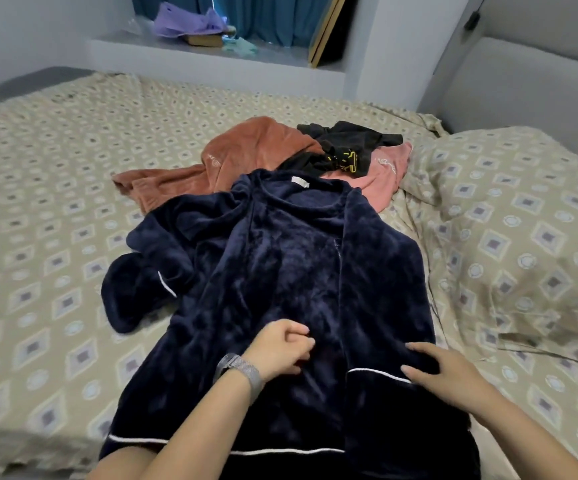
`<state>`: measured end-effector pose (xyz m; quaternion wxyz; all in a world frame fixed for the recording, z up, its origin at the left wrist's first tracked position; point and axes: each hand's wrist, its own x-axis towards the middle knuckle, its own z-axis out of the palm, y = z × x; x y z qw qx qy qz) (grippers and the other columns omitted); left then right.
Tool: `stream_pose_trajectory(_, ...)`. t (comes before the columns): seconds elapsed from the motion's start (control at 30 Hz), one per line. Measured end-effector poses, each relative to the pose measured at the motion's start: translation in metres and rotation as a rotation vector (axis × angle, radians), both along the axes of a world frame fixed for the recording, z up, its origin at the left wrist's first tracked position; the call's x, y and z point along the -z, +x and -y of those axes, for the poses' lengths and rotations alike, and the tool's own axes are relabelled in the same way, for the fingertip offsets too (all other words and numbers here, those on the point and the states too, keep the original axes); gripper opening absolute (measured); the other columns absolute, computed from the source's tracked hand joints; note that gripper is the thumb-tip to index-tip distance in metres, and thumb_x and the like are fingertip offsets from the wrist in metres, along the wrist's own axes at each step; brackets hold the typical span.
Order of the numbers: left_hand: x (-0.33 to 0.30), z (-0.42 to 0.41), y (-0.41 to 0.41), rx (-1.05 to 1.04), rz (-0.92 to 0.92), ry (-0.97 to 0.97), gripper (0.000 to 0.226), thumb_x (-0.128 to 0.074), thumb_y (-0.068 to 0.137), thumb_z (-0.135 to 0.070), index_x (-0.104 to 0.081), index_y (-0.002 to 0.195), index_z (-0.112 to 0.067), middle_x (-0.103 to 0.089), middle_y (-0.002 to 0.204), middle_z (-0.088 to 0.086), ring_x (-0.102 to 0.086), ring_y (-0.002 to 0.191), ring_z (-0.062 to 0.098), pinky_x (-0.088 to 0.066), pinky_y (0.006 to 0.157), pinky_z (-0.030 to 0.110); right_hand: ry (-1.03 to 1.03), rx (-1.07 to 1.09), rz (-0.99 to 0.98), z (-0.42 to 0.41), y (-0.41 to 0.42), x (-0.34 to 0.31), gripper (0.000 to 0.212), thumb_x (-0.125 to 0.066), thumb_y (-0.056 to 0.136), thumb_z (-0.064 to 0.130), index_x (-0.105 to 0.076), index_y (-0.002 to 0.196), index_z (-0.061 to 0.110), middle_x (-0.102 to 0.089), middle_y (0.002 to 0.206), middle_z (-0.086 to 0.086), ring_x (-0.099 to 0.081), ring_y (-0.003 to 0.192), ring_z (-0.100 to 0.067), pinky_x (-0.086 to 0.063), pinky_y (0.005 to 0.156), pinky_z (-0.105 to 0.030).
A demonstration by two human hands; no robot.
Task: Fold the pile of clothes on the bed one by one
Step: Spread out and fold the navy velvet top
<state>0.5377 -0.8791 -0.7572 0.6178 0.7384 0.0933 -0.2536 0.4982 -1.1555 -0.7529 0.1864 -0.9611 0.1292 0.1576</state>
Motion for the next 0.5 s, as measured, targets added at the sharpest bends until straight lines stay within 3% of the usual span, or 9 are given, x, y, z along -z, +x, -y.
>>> stream_pose_trajectory(0.03,0.000,-0.016,0.008,-0.149,0.094,0.050,0.019,-0.062,0.092,-0.016,-0.062,0.111,-0.016,-0.065,0.098,-0.003,-0.066,0.092,0.012,-0.058,0.084,0.037,0.004,0.043,0.026,-0.003,0.010,-0.005,0.102,-0.053,0.042,0.095,-0.065,0.120,0.031,-0.061,0.119,0.002,-0.056,0.118,-0.019,-0.041,0.101,-0.033)
stream_pose_trajectory(0.1,-0.004,-0.059,0.022,-0.486,0.217,0.074,0.012,-0.064,0.089,-0.012,-0.063,0.094,-0.023,-0.066,0.100,-0.002,-0.064,0.090,0.013,-0.055,0.089,0.042,0.034,0.044,0.213,-0.031,0.026,-0.021,0.047,-0.081,0.068,0.050,-0.070,0.107,0.026,-0.065,0.115,-0.004,-0.058,0.113,-0.021,-0.041,0.102,-0.036)
stream_pose_trajectory(0.17,-0.013,-0.100,0.032,-0.803,0.231,0.003,0.014,-0.067,0.086,-0.011,-0.060,0.092,-0.021,-0.066,0.103,0.003,-0.063,0.089,0.017,-0.054,0.090,0.041,0.161,0.029,0.331,-0.067,0.040,-0.030,0.019,-0.076,0.081,0.021,-0.069,0.098,0.025,-0.069,0.103,-0.002,-0.063,0.096,-0.016,-0.047,0.094,-0.034)
stream_pose_trajectory(0.27,-0.014,-0.165,0.039,-1.073,0.186,0.174,0.032,-0.074,0.079,-0.021,-0.059,0.107,-0.017,-0.061,0.115,0.004,-0.059,0.110,0.026,-0.047,0.100,0.042,0.712,0.115,0.093,-0.140,0.060,-0.034,0.014,-0.065,0.092,0.016,-0.067,0.105,0.015,-0.071,0.093,-0.003,-0.068,0.081,-0.017,-0.057,0.081,-0.040)
stream_pose_trajectory(0.37,-0.003,-0.195,0.034,-1.069,-0.023,0.328,0.080,-0.076,0.074,-0.041,-0.040,0.140,-0.013,-0.042,0.144,0.013,-0.044,0.129,0.035,-0.037,0.108,0.047,1.277,0.336,-0.198,-0.207,0.081,-0.037,0.024,-0.064,0.093,0.020,-0.064,0.114,0.008,-0.070,0.109,-0.009,-0.070,0.096,-0.027,-0.060,0.073,-0.040)
stream_pose_trajectory(0.43,0.003,-0.200,0.033,-1.031,-0.109,0.204,0.092,-0.077,0.073,-0.048,-0.034,0.144,-0.007,-0.040,0.145,0.016,-0.045,0.128,0.036,-0.038,0.107,0.044,1.419,0.413,-0.269,-0.244,0.093,-0.032,0.026,-0.062,0.094,0.020,-0.061,0.116,0.008,-0.067,0.116,-0.011,-0.066,0.104,-0.031,-0.058,0.075,-0.040)
stream_pose_trajectory(0.5,0.009,-0.204,0.033,-1.006,-0.124,0.132,0.092,-0.077,0.075,-0.047,-0.034,0.142,-0.001,-0.044,0.143,0.017,-0.048,0.126,0.035,-0.040,0.103,0.040,1.388,0.421,-0.313,-0.272,0.101,-0.020,0.024,-0.060,0.095,0.019,-0.059,0.117,0.008,-0.065,0.120,-0.013,-0.062,0.110,-0.032,-0.055,0.080,-0.040)
